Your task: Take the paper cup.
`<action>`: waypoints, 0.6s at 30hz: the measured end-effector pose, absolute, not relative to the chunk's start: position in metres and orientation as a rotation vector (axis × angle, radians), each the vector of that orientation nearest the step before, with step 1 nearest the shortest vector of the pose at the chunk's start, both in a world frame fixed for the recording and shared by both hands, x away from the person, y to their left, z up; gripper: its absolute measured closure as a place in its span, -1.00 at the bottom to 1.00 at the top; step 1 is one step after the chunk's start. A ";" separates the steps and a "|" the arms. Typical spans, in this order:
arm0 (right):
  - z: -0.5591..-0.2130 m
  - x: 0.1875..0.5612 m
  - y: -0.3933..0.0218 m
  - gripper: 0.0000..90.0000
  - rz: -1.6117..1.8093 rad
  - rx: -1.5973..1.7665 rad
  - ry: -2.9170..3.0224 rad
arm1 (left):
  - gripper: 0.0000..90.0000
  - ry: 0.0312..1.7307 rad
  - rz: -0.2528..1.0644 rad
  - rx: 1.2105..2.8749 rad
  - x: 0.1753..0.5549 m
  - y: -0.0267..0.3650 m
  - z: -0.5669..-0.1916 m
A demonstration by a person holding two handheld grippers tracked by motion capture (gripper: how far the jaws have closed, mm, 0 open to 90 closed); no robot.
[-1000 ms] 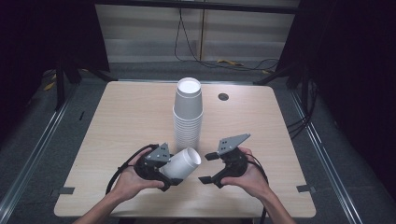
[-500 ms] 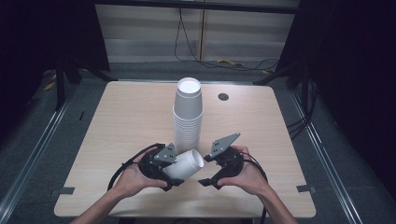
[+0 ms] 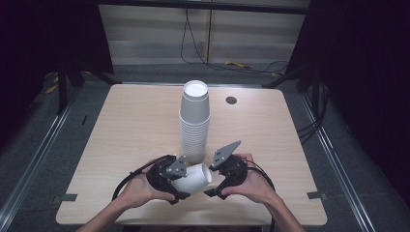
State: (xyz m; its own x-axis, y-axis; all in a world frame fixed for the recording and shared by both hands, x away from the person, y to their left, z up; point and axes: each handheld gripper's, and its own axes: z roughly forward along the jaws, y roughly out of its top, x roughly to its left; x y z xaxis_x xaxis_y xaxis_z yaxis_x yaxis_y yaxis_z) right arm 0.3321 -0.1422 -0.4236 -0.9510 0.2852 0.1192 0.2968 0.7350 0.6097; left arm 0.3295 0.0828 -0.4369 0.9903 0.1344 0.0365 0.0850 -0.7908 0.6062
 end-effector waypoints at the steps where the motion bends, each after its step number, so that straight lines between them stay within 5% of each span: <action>1: -0.424 0.333 -0.141 -0.68 -1.033 -0.481 -2.910 | -0.64 0.146 0.103 2.497 0.328 0.082 -0.437; 18: -0.432 0.330 -0.123 -0.67 -0.918 -0.362 -2.913 | -0.64 0.072 0.074 2.548 0.319 0.070 -0.443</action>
